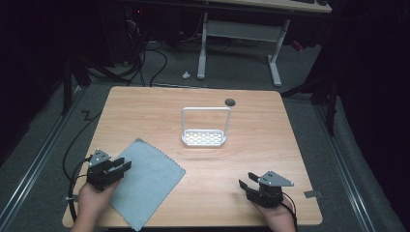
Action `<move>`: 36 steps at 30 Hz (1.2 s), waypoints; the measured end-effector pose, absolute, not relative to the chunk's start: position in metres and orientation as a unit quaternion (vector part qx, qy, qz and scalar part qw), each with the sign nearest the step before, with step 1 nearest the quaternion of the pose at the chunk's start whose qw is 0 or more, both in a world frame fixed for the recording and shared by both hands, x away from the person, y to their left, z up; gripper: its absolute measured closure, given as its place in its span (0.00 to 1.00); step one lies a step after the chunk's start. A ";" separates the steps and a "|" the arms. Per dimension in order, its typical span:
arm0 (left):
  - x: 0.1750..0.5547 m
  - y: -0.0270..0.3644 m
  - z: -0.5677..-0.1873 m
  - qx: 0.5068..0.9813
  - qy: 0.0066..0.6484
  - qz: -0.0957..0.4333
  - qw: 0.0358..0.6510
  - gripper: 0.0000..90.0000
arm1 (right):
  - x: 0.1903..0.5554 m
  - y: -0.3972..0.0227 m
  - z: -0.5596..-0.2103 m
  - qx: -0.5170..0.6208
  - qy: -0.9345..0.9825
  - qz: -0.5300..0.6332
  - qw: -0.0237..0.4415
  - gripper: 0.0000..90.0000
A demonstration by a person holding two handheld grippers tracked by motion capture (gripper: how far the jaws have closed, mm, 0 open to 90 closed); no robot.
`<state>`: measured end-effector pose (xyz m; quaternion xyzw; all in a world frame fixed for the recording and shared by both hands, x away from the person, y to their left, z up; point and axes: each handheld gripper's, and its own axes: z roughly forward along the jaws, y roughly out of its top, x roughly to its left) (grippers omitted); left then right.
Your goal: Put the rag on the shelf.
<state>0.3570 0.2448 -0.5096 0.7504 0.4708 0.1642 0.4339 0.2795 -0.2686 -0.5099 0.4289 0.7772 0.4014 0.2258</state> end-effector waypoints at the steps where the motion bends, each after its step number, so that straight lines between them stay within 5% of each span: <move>1: 0.357 0.245 -0.510 0.751 0.470 0.164 0.433 0.68 | 0.279 -0.268 -0.510 0.426 0.778 0.402 0.226 0.57; 11: 0.356 0.244 -0.510 0.755 0.463 0.153 0.438 0.74 | 0.279 -0.268 -0.511 0.427 0.780 0.400 0.221 0.57; 14: 0.351 0.244 -0.505 0.756 0.462 0.130 0.445 1.00 | 0.279 -0.267 -0.511 0.425 0.781 0.401 0.222 0.57; 26: 0.293 0.209 -0.509 0.840 0.394 0.101 0.360 1.00 | 0.275 -0.268 -0.508 0.418 0.782 0.405 0.224 0.57; 36: 0.292 0.192 -0.520 0.860 0.372 0.083 0.340 1.00 | 0.276 -0.264 -0.510 0.414 0.785 0.404 0.219 0.57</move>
